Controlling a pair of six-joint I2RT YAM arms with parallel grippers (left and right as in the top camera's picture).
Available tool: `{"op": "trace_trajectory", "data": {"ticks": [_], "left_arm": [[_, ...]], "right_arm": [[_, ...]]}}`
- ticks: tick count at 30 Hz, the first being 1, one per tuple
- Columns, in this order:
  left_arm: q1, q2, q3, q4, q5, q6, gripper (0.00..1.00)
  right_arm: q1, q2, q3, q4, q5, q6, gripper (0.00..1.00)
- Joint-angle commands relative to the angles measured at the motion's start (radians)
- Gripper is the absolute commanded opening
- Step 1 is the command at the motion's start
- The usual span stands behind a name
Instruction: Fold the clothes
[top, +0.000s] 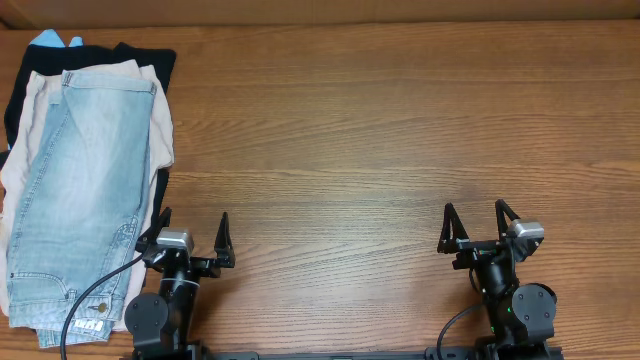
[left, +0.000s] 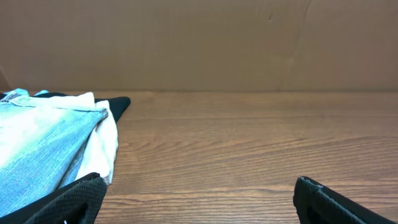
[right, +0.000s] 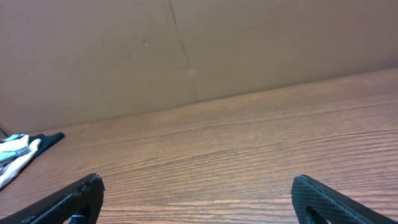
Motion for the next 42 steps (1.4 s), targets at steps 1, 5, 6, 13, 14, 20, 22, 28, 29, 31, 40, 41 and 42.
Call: {"op": "trace_trajectory", "data": {"ticks": [1,5,6,13,14,20,22,28,29,31,40,41,42], "left_arm": [[-0.005,-0.010,-0.003,0.002,-0.008,-0.014,1.00],[-0.005,-0.010,-0.003,0.002,-0.010,-0.014,1.00],[-0.005,-0.010,-0.003,0.002,-0.010,-0.014,1.00],[-0.005,-0.010,-0.003,0.002,-0.008,-0.014,1.00],[-0.005,-0.010,-0.003,0.002,-0.008,-0.014,1.00],[-0.005,-0.010,-0.003,0.002,-0.010,-0.014,1.00],[-0.005,-0.010,-0.003,0.002,-0.010,-0.014,1.00],[-0.005,-0.010,-0.003,0.042,-0.002,-0.045,1.00],[-0.005,-0.010,-0.001,0.056,-0.002,-0.068,1.00],[-0.005,-0.010,0.008,0.080,-0.002,-0.097,1.00],[-0.005,0.007,0.155,0.011,-0.002,-0.129,1.00],[-0.005,0.019,0.177,0.003,-0.002,-0.129,1.00],[-0.005,0.034,0.200,-0.003,-0.002,-0.129,1.00]], "right_arm": [[0.005,-0.011,-0.010,0.007,-0.005,-0.004,1.00],[0.005,-0.011,-0.010,0.007,-0.005,-0.004,1.00],[0.005,-0.011,-0.010,0.007,-0.005,-0.004,1.00],[0.005,-0.011,-0.010,0.007,-0.006,0.000,1.00],[0.005,-0.011,-0.010,0.007,-0.005,0.000,1.00],[0.005,-0.011,-0.010,0.007,-0.005,-0.001,1.00],[0.005,-0.011,-0.010,0.008,-0.005,-0.001,1.00],[0.005,-0.011,-0.010,0.051,-0.005,-0.001,1.00],[0.005,-0.011,-0.010,0.070,-0.005,-0.002,1.00],[0.005,-0.011,-0.010,0.116,-0.005,-0.001,1.00],[0.005,-0.011,0.116,0.129,-0.005,-0.002,1.00],[0.005,-0.011,0.135,0.125,-0.005,-0.002,1.00],[0.005,-0.011,0.155,0.118,-0.005,-0.006,1.00]]}}
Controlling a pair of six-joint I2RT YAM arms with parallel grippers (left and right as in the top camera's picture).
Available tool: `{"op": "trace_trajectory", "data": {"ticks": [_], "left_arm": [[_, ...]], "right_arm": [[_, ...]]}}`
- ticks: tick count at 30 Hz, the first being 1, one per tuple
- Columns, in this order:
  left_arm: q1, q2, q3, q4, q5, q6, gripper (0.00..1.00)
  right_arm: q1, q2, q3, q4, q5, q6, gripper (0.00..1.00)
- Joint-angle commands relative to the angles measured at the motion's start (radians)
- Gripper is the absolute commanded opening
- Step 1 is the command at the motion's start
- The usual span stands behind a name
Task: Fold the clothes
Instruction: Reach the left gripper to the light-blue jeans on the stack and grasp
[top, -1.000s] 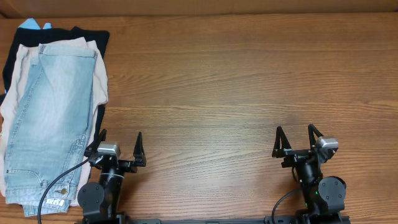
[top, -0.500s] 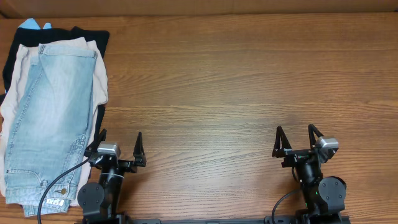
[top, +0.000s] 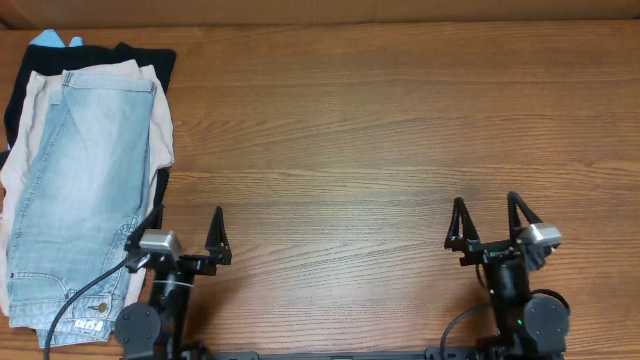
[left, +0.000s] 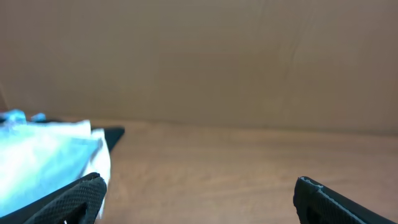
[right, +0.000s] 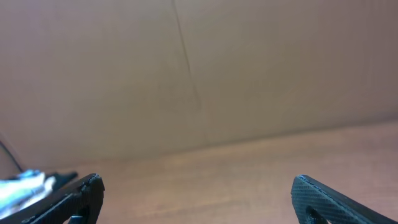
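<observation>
A pile of clothes lies at the table's left edge. Light blue denim shorts (top: 75, 190) are on top, over a cream garment (top: 158, 125), with a black garment (top: 150, 55) beneath. My left gripper (top: 183, 232) stands open at the front, just right of the pile's lower end, with nothing between its fingers. In the left wrist view the denim shorts (left: 37, 155) show blurred at the left. My right gripper (top: 488, 220) stands open at the front right, far from the clothes, and holds nothing.
The wooden table (top: 400, 130) stretches bare from the pile to the right. A brown cardboard wall (left: 199, 56) stands along the far edge. A black cable (top: 85, 295) runs from the left arm over the shorts' lower end.
Both arms have shifted slightly: the left gripper sits a little further left, the right a little further right and tilted up. Both wrist views now look higher and are blurred. The clothes lie unchanged.
</observation>
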Motion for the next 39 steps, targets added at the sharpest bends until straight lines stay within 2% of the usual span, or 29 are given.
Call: {"op": "trace_trajectory", "data": {"ticks": [1,12,18,28,34,39], "left_arm": [[-0.005,0.044,0.103,-0.011,-0.002,-0.024,1.00],[-0.005,0.390,0.491,-0.168,0.051,-0.020,1.00],[-0.005,0.629,0.791,-0.373,0.088,0.051,1.00],[-0.006,0.998,1.212,-0.768,0.091,0.138,1.00],[-0.006,1.186,1.316,-0.872,0.091,0.138,1.00],[-0.006,1.283,1.316,-0.887,0.077,0.146,1.00]], "right_arm": [[0.005,-0.011,0.103,-0.007,-0.004,-0.009,1.00],[0.005,0.087,0.399,-0.248,-0.004,-0.035,1.00],[0.005,0.245,0.573,-0.375,-0.005,-0.035,1.00],[0.005,0.639,0.907,-0.670,-0.044,-0.032,1.00],[0.005,0.888,1.083,-0.822,-0.105,-0.023,1.00],[0.005,1.040,1.124,-0.852,-0.128,-0.023,1.00]]}}
